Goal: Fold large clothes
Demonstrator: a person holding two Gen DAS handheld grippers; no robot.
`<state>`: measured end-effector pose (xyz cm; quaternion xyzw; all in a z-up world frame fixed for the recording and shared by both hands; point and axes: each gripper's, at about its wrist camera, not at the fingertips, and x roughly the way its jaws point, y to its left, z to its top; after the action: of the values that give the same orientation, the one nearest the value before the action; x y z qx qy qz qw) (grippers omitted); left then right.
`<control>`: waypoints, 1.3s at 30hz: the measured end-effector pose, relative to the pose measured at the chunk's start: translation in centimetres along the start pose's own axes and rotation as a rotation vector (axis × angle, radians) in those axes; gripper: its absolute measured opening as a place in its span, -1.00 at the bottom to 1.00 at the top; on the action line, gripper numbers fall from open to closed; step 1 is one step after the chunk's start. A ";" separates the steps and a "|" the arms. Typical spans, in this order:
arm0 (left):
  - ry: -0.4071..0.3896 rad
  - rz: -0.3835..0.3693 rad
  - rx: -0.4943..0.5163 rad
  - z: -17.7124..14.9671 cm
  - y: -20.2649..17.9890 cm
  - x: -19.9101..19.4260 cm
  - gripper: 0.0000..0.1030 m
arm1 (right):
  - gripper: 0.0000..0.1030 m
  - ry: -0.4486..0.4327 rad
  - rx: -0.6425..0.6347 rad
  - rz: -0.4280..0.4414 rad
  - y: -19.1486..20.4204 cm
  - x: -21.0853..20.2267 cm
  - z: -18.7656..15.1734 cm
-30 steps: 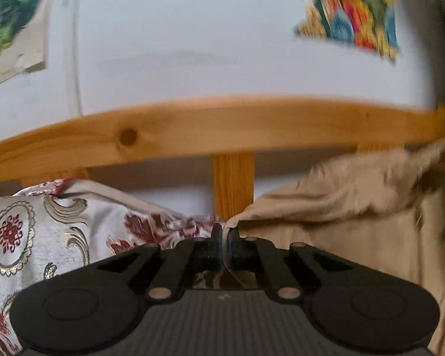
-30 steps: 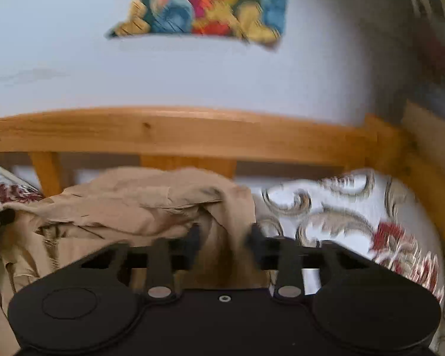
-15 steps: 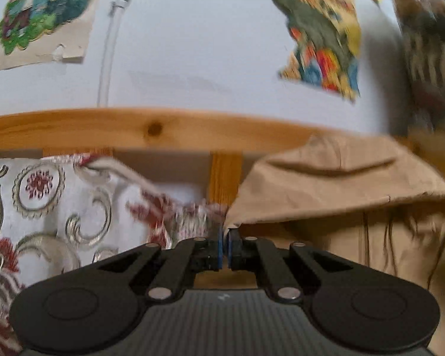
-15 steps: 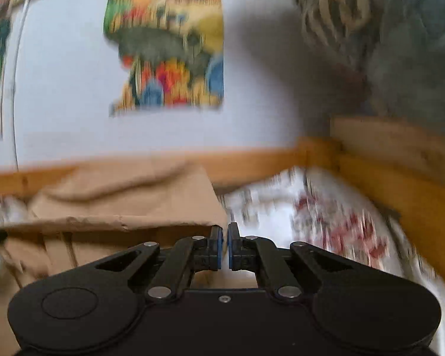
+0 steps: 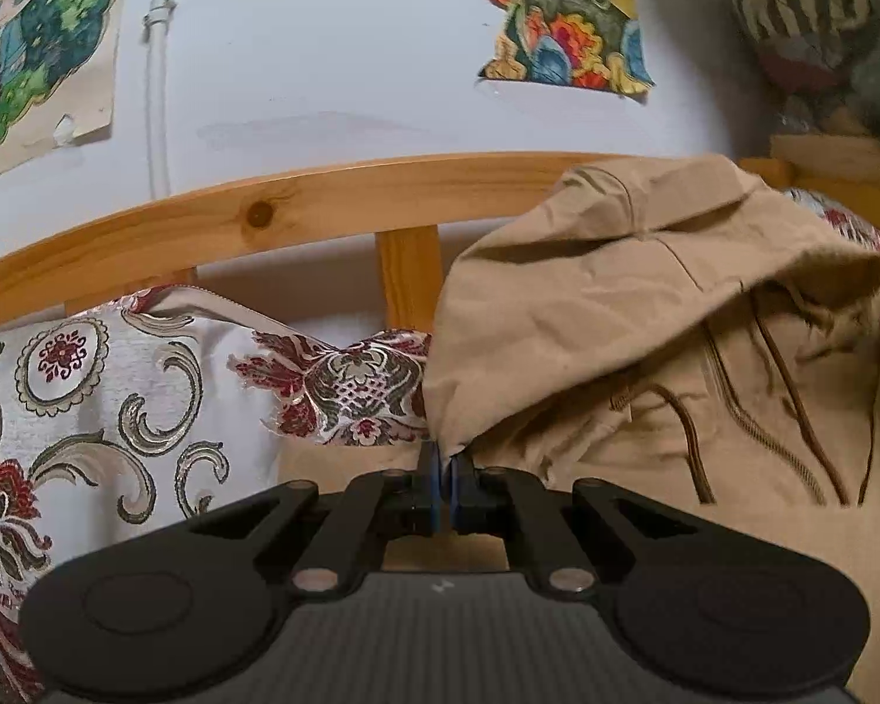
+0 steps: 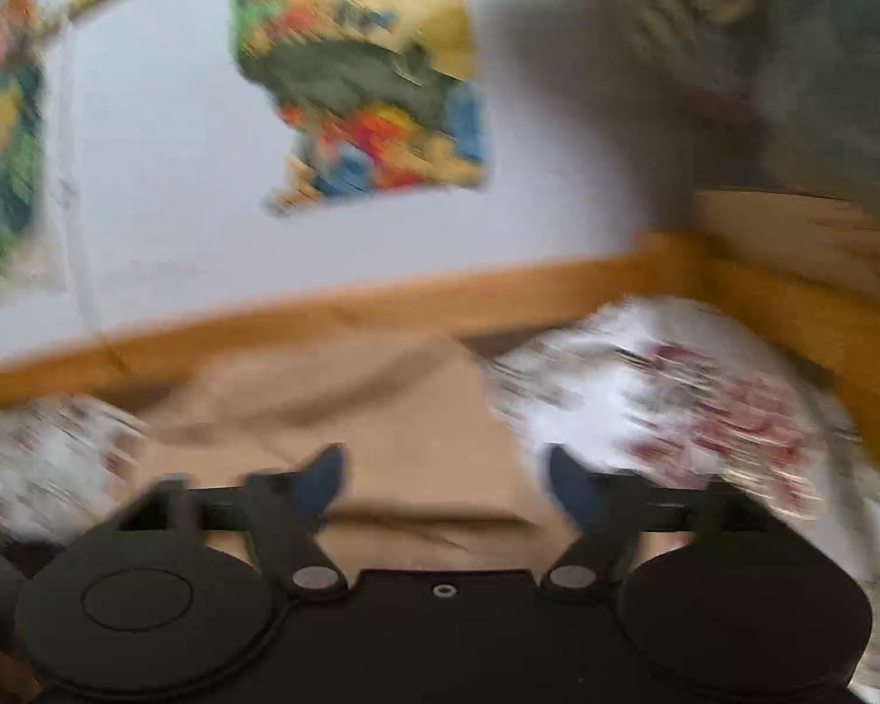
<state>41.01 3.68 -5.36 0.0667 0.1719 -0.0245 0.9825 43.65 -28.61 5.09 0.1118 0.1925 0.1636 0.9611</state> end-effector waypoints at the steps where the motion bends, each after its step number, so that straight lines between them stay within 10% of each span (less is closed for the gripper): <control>1: 0.001 0.000 0.009 -0.1 -0.2 -0.1 -0.95 | 0.78 0.030 0.059 0.066 0.2 1.2 0.8; 6: 0.012 -0.003 0.050 -0.7 -0.6 -0.6 -0.96 | 0.82 0.213 0.429 0.221 -0.1 9.1 2.3; 12: 0.019 -0.021 0.078 -1.1 -0.6 -1.0 -0.96 | 0.67 0.245 0.700 0.117 -0.9 14.9 2.4; 15: 0.020 -0.027 0.083 -1.3 -0.6 -1.3 -0.95 | -0.04 0.242 0.791 0.084 -1.2 15.6 2.0; 17: 0.026 -0.029 0.081 -1.5 -0.6 -1.4 -0.95 | -0.64 0.247 0.783 0.078 -0.9 14.9 1.8; 20: 0.045 -0.032 0.092 -1.8 -0.7 -1.6 -0.92 | -0.86 0.233 0.747 0.122 -0.6 13.0 2.0; 32: 0.034 -0.331 -0.132 -2.9 -0.4 -8.8 -0.66 | -0.91 0.247 0.720 0.235 -0.2 7.4 2.9; 39: -0.013 -0.407 -0.143 0.5 -3.3 -4.4 -0.65 | -0.91 0.256 0.667 0.282 -0.2 3.8 2.0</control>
<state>36.80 0.48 -3.80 -0.0396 0.1770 -0.2104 0.9607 47.83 -27.75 5.54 0.4225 0.3365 0.2350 0.8081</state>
